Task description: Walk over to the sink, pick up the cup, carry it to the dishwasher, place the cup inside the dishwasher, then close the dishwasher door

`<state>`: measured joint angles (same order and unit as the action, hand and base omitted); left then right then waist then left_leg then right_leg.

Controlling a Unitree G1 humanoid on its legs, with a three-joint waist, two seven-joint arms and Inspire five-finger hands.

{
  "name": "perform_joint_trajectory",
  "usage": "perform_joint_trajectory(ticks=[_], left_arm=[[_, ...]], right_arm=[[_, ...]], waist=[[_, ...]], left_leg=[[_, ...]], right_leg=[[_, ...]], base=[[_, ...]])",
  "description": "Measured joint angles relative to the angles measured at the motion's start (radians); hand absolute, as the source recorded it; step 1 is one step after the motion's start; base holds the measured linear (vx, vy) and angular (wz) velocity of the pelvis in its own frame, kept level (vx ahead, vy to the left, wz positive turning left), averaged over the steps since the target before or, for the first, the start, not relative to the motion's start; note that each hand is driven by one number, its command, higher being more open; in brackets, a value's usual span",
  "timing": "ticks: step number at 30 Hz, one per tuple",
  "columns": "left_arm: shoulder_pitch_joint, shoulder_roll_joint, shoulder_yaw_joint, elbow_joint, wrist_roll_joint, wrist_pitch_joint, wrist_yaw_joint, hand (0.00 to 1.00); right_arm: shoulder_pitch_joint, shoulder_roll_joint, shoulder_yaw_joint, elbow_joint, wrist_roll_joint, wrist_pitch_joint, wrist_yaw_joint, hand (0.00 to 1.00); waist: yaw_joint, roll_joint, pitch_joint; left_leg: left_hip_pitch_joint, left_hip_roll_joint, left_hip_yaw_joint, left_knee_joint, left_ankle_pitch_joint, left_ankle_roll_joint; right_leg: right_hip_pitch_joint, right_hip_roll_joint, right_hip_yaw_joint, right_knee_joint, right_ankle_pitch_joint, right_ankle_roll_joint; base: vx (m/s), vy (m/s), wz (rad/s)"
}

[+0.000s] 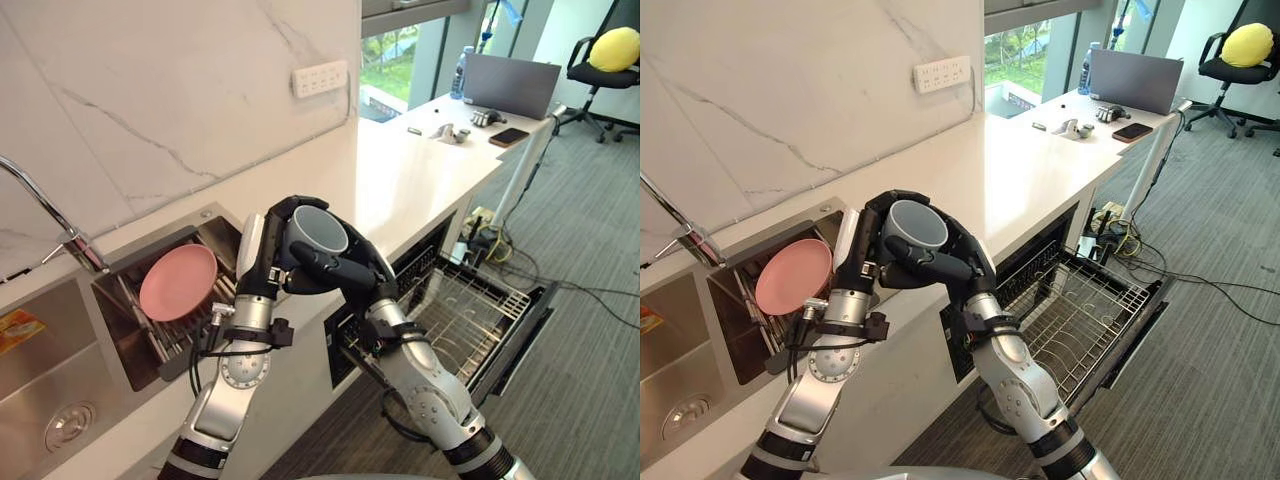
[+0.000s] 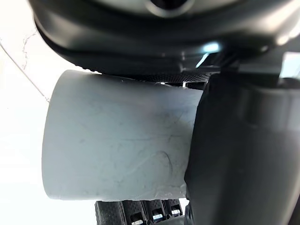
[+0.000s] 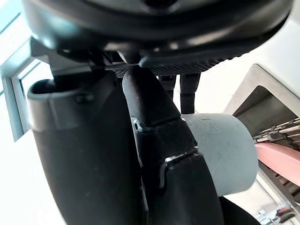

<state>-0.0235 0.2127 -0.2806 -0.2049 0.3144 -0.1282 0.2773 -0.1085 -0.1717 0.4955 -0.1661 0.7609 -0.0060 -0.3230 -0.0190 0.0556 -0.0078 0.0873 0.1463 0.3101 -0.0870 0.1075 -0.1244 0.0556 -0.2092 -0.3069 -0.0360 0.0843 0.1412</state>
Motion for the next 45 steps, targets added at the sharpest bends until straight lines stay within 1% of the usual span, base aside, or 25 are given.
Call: perform_joint_trajectory(ticks=[4,8,10,12,14,16,17,18,20,21,23,26,29,31,33,34,35,36,37,38,41,42,43,44,45], left_arm=[[-0.001,0.000,-0.003,0.014,0.000,-0.010,0.000,1.00],[0.002,-0.001,-0.032,0.019,-0.001,-0.029,0.000,1.00],[0.002,-0.002,-0.051,0.021,0.000,-0.042,-0.001,1.00],[0.008,-0.002,-0.086,0.035,0.000,-0.067,-0.007,1.00],[0.016,-0.008,-0.131,0.049,0.000,-0.089,-0.023,1.00],[0.042,-0.020,-0.175,0.053,0.000,-0.112,-0.059,1.00],[0.051,-0.019,-0.190,0.053,0.000,-0.118,-0.072,1.00],[0.066,-0.020,-0.216,0.055,0.000,-0.121,-0.089,1.00],[0.082,-0.022,-0.231,0.057,-0.001,-0.122,-0.106,1.00],[0.084,-0.022,-0.231,0.057,-0.001,-0.122,-0.109,1.00],[0.084,-0.030,-0.213,0.056,-0.010,-0.137,-0.113,1.00],[0.084,-0.053,-0.199,0.041,-0.025,-0.157,-0.115,1.00],[0.084,-0.056,-0.196,0.005,-0.096,-0.181,-0.140,1.00],[0.084,-0.060,-0.194,-0.009,-0.171,-0.192,-0.184,1.00],[0.095,-0.070,-0.183,-0.026,-0.298,-0.191,-0.271,1.00],[0.109,-0.080,-0.176,-0.042,-0.441,-0.160,-0.347,1.00],[0.121,-0.087,-0.176,-0.048,-0.554,-0.126,-0.385,1.00],[0.132,-0.093,-0.174,-0.049,-0.621,-0.098,-0.405,1.00],[0.157,-0.113,-0.161,-0.027,-0.756,-0.033,-0.439,1.00],[0.166,-0.119,-0.155,-0.007,-0.806,-0.011,-0.446,1.00],[0.206,-0.145,-0.090,0.133,-1.061,0.116,-0.459,1.00],[0.228,-0.149,-0.058,0.188,-1.181,0.181,-0.466,1.00],[0.239,-0.148,-0.044,0.215,-1.231,0.212,-0.474,1.00],[0.264,-0.138,-0.046,0.216,-1.311,0.271,-0.519,1.00],[0.281,-0.138,-0.052,0.233,-1.359,0.319,-0.535,1.00]], right_arm=[[0.000,0.000,0.002,0.000,0.001,0.000,-0.023,0.00],[0.000,0.013,-0.005,0.000,0.001,-0.034,-0.069,0.00],[0.000,0.033,-0.020,0.000,-0.014,-0.050,-0.113,0.00],[0.000,0.062,-0.050,0.002,-0.087,-0.070,-0.182,0.00],[-0.001,0.091,-0.117,0.011,-0.138,-0.083,-0.230,0.00],[-0.018,0.112,-0.235,0.029,-0.172,-0.121,-0.301,0.00],[-0.026,0.116,-0.270,0.032,-0.178,-0.133,-0.321,0.00],[-0.042,0.116,-0.341,0.033,-0.197,-0.157,-0.360,0.00],[-0.054,0.109,-0.424,0.033,-0.230,-0.200,-0.405,0.00],[-0.054,0.103,-0.444,0.033,-0.242,-0.211,-0.415,0.00],[-0.054,0.079,-0.509,0.032,-0.287,-0.241,-0.466,0.00],[-0.041,0.080,-0.554,0.032,-0.324,-0.255,-0.497,0.00],[-0.029,0.080,-0.607,0.033,-0.335,-0.259,-0.514,0.00],[-0.016,0.080,-0.644,0.033,-0.335,-0.266,-0.514,0.00],[0.002,0.081,-0.679,0.032,-0.346,-0.271,-0.513,0.00],[0.018,0.084,-0.695,0.033,-0.364,-0.271,-0.507,0.00],[0.032,0.086,-0.704,0.033,-0.367,-0.271,-0.499,0.00],[0.043,0.088,-0.710,0.035,-0.370,-0.271,-0.490,0.00],[0.069,0.092,-0.727,0.050,-0.373,-0.271,-0.461,0.00],[0.081,0.093,-0.735,0.059,-0.373,-0.271,-0.451,0.00],[0.122,0.094,-0.791,0.104,-0.372,-0.269,-0.397,0.00],[0.130,0.095,-0.813,0.120,-0.371,-0.268,-0.375,0.00],[0.132,0.095,-0.826,0.127,-0.371,-0.268,-0.367,0.00],[0.134,0.097,-0.854,0.136,-0.370,-0.268,-0.353,0.00],[0.134,0.097,-0.868,0.141,-0.369,-0.269,-0.341,0.00]], waist=[[-0.001,0.000,0.000],[-0.002,0.000,0.000],[-0.003,0.001,0.000],[-0.002,0.001,0.000],[0.001,0.001,0.000],[0.002,0.002,0.000],[0.001,0.002,0.000],[0.001,0.005,-0.001],[-0.001,0.012,-0.005],[-0.003,0.015,-0.007],[-0.018,0.029,-0.013],[-0.021,0.030,-0.012],[-0.016,0.026,-0.008],[-0.007,0.024,-0.006],[-0.005,0.022,-0.005],[-0.004,0.020,-0.004],[-0.004,0.019,-0.003],[-0.004,0.018,-0.003],[-0.003,0.016,-0.001],[-0.003,0.015,-0.001],[-0.004,0.009,0.006],[-0.005,0.004,0.010],[-0.005,0.002,0.012],[-0.005,-0.003,0.016],[-0.005,-0.007,0.020]], left_leg=[[0.000,0.000,0.000,0.000,0.000,0.000],[0.000,0.000,0.000,0.000,0.001,0.000],[0.000,0.000,0.000,0.000,0.001,0.000],[0.000,0.000,0.000,-0.001,0.001,0.000],[0.001,0.000,-0.001,-0.001,0.002,0.001],[0.001,-0.001,-0.002,-0.001,0.003,0.001],[0.001,-0.001,-0.002,-0.001,0.004,0.001],[0.001,-0.001,-0.002,-0.001,0.004,0.001],[0.001,-0.001,-0.003,-0.005,0.004,0.001],[0.002,-0.001,-0.003,-0.005,0.004,0.001],[0.005,0.000,-0.002,-0.005,0.004,0.001],[0.009,0.002,-0.002,-0.006,0.004,0.001],[0.008,0.002,-0.004,-0.006,0.005,0.000],[0.007,0.002,-0.005,-0.006,0.005,0.000],[0.003,0.002,-0.010,-0.006,0.005,0.000],[0.000,0.002,-0.012,-0.006,0.005,0.000],[-0.001,0.002,-0.012,-0.006,0.005,0.000],[-0.001,0.002,-0.012,-0.006,0.005,0.000],[-0.002,0.002,-0.013,-0.006,0.004,0.000],[-0.003,0.002,-0.013,-0.006,0.004,0.000],[-0.008,0.002,-0.018,-0.006,0.004,0.000],[-0.009,0.002,-0.020,-0.006,0.004,0.000],[-0.010,0.002,-0.021,-0.006,0.004,0.000],[-0.013,0.002,-0.024,-0.007,0.004,-0.001],[-0.015,0.000,-0.025,-0.007,0.004,-0.001]], right_leg=[[0.000,0.000,0.000,0.000,0.000,0.000],[0.000,0.000,0.000,0.000,0.000,0.000],[0.000,0.000,0.000,0.001,0.000,0.000],[0.000,0.000,0.000,0.001,0.000,0.000],[0.000,0.000,0.000,0.002,0.000,0.000],[0.001,0.000,-0.001,0.002,0.000,0.000],[0.001,0.000,-0.001,0.002,0.001,0.001],[0.001,0.000,-0.001,0.002,0.001,0.001],[0.002,0.000,-0.002,0.002,0.001,0.001],[0.002,0.000,-0.002,0.002,0.001,0.001],[0.005,0.001,-0.004,0.002,0.001,0.001],[0.011,0.002,-0.005,0.001,0.000,0.000],[0.012,0.001,-0.008,0.000,0.000,0.000],[0.012,0.001,-0.009,0.000,0.000,0.001],[0.012,0.001,-0.014,-0.001,0.000,0.001],[0.011,0.001,-0.017,-0.002,0.000,0.002],[0.011,0.001,-0.018,-0.003,-0.001,0.002],[0.011,0.001,-0.018,-0.003,-0.001,0.003],[0.011,0.001,-0.018,-0.003,-0.002,0.003],[0.011,0.001,-0.019,-0.003,-0.002,0.004],[0.010,0.001,-0.022,-0.004,-0.003,0.004],[0.010,0.001,-0.023,-0.004,-0.003,0.005],[0.010,0.001,-0.024,-0.004,-0.004,0.005],[0.010,0.000,-0.027,-0.004,-0.004,0.006],[0.010,-0.001,-0.030,-0.004,-0.005,0.007]], base=[[0.00,0.000,0.00],[0.00,0.000,0.00],[0.00,0.000,0.00],[0.00,0.000,0.00],[0.00,0.000,0.00],[0.00,0.000,0.00],[0.00,0.000,0.00],[0.00,0.000,0.00],[0.00,0.000,0.00],[0.00,0.000,0.00],[0.00,0.000,0.00],[0.00,0.000,0.00],[0.00,0.000,0.00],[0.00,0.000,0.00],[0.00,0.000,0.06],[0.00,0.000,0.07],[0.00,0.000,0.04],[0.00,0.000,0.00],[0.00,0.000,0.00],[0.00,0.000,0.00],[0.00,0.000,0.05],[0.00,0.001,0.04],[0.00,0.001,0.06],[0.00,0.004,0.07],[0.00,0.006,0.06]])
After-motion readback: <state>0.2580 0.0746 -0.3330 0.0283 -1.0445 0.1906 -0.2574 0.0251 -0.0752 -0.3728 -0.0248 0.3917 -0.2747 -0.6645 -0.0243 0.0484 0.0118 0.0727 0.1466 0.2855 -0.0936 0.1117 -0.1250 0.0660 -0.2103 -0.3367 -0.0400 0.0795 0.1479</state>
